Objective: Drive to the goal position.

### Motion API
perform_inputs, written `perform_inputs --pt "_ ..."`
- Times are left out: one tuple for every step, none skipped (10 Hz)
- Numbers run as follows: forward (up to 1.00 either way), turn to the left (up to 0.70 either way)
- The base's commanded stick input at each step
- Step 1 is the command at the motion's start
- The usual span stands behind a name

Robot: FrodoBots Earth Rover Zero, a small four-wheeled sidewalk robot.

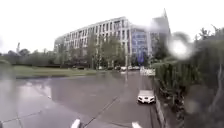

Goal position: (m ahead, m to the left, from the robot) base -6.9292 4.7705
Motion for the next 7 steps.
perform_inputs --pt "0.67 0.18" --pt "0.53 0.06" --pt "0.31 0.03" --pt "0.09 0.0" --pt "0.0 0.0" --pt "0.03 0.0" --pt "0.01 0.0"
